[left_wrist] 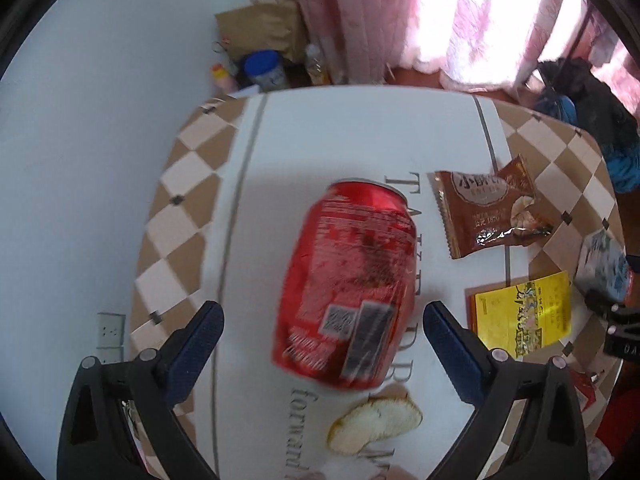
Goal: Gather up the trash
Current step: 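Grasp the red Coca-Cola can with the left tool while the right tool grasps the milk carton, then carry the can and milk carton over the bin and release both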
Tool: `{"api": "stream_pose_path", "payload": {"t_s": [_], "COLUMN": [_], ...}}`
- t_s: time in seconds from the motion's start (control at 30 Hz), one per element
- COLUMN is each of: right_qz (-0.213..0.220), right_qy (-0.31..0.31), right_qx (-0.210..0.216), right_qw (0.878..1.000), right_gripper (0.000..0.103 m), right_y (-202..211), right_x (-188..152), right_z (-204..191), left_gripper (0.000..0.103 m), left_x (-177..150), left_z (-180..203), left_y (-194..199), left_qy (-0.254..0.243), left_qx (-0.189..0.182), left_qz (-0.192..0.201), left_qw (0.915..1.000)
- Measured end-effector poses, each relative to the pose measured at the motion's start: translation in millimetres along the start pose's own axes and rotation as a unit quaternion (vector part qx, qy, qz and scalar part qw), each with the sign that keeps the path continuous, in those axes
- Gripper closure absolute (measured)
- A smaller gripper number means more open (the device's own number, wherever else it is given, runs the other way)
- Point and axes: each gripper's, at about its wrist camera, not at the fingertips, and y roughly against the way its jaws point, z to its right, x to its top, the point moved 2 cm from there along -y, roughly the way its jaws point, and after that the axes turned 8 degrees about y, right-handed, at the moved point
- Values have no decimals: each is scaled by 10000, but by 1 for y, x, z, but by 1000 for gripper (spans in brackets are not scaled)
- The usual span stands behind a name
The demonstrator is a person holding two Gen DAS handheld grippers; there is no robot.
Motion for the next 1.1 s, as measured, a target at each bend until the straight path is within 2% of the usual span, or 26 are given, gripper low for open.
{"api": "stream_pose_path", "payload": {"t_s": [0.03,0.1,0.2,0.27,0.3,0.37,0.4,0.43,0.53,0.57,0.6,0.63,0.8,0.97,1.03,1.1], "right_qz": [37,57,122,98,102,104,105,121,146,193,212,210,310,388,430,679], "right_qy": [-94,-751,-1831,-2080,-2006,-1643,-1509,-1347,-1184,-1151,-1129,-1118,-1020,-1053,-1028,-1006], "right_qx": [56,218,1064,1560,1579,1209,1077,976,843,798,790,770,482,346,148,-156], "right_qw": [9999,9969,9772,9656,9668,9789,9826,9860,9893,9900,9902,9905,9931,9931,9937,9925], "right_gripper": [25,27,27,24,20,20,20,20,21,24,40,46,46,48,48,48], "right_y": [-1,-1,0,-1,-2,-1,-1,-2,-3,-3,-3,-4,-5,1,6,18], "right_x": [1,0,-8,-8,-6,-2,-1,0,2,2,2,2,2,-1,-5,-11], "right_z": [2,13,34,40,40,36,34,31,24,23,21,18,6,3,-1,-7], "left_gripper": [1,1,2,2,2,5,11,26,26,26,26,26,26,26,26,26], "left_x": [0,3,5,7,8,10,12,13,15,16,16,16,15,11,9,4], "left_z": [2,7,14,19,21,23,24,24,22,22,22,22,25,23,20,15], "left_y": [-3,-9,-15,-18,-20,-21,-21,-22,-20,-20,-19,-20,-22,-16,-8,5], "left_qy": [-41,-124,-245,-346,-415,-508,-532,-540,-457,-431,-417,-411,-456,-268,-208,-87], "left_qx": [-30,-102,-212,-223,-214,-203,-193,-168,-300,-303,-309,-326,-212,-216,-203,-255], "left_qz": [-38,-130,-250,-269,-271,-206,-144,-100,-49,-33,-9,-14,76,173,283,421], "left_qw": [10000,9998,9992,9988,9985,9983,9983,9983,9985,9986,9987,9986,9987,9993,9992,9988]}}
